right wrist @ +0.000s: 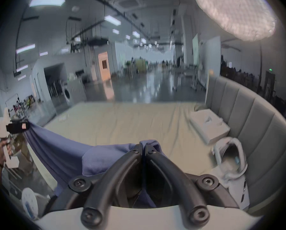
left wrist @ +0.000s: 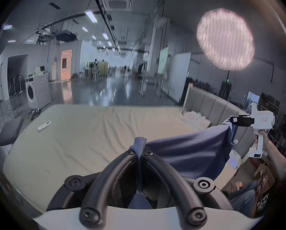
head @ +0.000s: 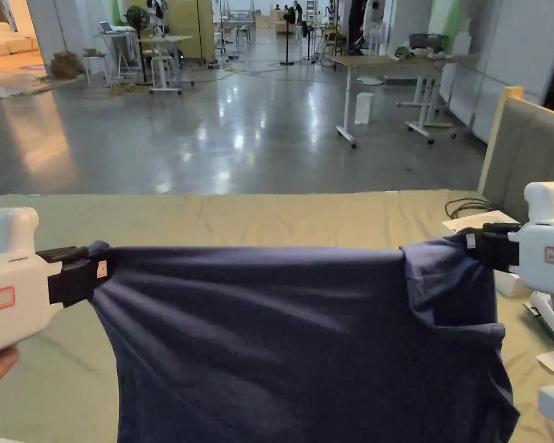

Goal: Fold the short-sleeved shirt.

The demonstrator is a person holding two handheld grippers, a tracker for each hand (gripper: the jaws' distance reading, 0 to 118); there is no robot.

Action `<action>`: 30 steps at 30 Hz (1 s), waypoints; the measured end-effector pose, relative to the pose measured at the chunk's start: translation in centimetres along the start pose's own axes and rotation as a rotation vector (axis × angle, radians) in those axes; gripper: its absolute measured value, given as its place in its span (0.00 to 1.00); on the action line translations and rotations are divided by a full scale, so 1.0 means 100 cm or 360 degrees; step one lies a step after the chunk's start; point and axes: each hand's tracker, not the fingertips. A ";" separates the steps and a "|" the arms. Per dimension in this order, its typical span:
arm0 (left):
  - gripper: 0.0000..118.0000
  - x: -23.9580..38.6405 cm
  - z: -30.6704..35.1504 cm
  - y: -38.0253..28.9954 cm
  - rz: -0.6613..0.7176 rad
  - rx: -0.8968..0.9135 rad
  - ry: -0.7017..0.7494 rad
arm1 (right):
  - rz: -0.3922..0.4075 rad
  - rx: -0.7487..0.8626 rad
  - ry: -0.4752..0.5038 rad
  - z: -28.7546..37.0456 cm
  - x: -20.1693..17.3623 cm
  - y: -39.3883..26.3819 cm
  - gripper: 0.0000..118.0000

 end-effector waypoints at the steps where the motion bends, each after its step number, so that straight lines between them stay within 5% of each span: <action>1: 0.04 0.006 0.010 0.015 -0.0004 0.0048 -0.0011 | 0.0014 0.0058 -0.0013 0.014 -0.004 0.020 0.01; 7: 0.04 0.042 0.049 0.094 -0.0140 0.0329 0.0023 | 0.0241 0.0303 -0.0104 0.068 -0.034 0.114 0.01; 12: 0.04 0.059 0.067 0.149 -0.0190 0.0459 0.0059 | 0.0295 0.0437 -0.0161 0.090 -0.046 0.182 0.01; 30: 0.04 0.055 0.024 0.184 -0.0149 0.0478 0.0124 | 0.0254 0.0514 -0.0243 0.081 -0.049 0.223 0.01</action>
